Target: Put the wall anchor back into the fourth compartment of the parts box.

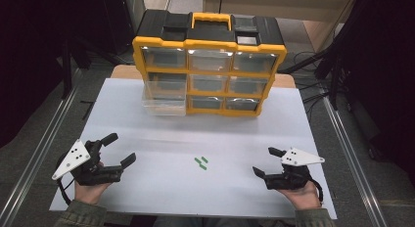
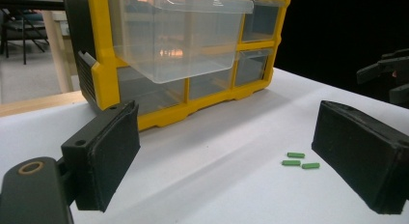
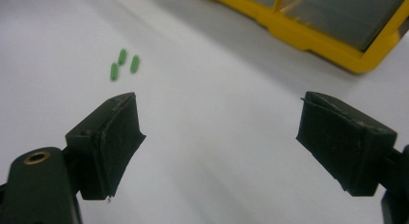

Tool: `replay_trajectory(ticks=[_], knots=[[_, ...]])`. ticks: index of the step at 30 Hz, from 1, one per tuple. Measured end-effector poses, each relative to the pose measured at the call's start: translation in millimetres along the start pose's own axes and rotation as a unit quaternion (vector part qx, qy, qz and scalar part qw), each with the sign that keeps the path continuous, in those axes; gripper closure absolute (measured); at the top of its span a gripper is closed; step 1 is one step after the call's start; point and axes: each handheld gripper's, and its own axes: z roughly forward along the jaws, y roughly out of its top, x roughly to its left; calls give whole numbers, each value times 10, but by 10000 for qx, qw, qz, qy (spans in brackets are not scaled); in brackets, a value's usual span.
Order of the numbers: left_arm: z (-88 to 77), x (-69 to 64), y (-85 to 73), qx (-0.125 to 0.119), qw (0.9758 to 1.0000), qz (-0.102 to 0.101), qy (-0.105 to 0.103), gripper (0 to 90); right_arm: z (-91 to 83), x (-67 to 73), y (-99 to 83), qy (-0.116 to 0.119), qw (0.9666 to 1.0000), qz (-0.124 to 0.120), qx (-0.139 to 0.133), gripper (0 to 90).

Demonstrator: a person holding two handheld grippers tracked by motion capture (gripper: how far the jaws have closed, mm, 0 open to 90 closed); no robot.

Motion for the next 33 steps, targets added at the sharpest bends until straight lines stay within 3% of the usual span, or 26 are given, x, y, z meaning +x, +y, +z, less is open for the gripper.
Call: replay_trajectory(ticks=[8,14,18,19,20,23,33], knots=[[5,-1,-1,10,10000,-8,3,90,3,19,100,244,9965,-387,702,162],[9,-2,-2,4,10000,-15,0,90,26,22,170,382,9896,-627,1233,167],[11,-4,-3,-2,10000,-23,-10,90,71,31,204,491,9804,-759,1750,167],[11,-4,-3,-2,10000,-23,-10,90,71,31,204,491,9804,-759,1750,167],[9,-5,-3,0,10000,-23,-20,90,106,41,212,522,9741,-812,2044,170],[13,-8,-3,3,10000,-12,-38,90,156,59,220,529,9650,-956,2386,173],[10,-7,-1,-14,10000,-10,-44,90,196,58,275,540,9520,-1153,2783,192]])
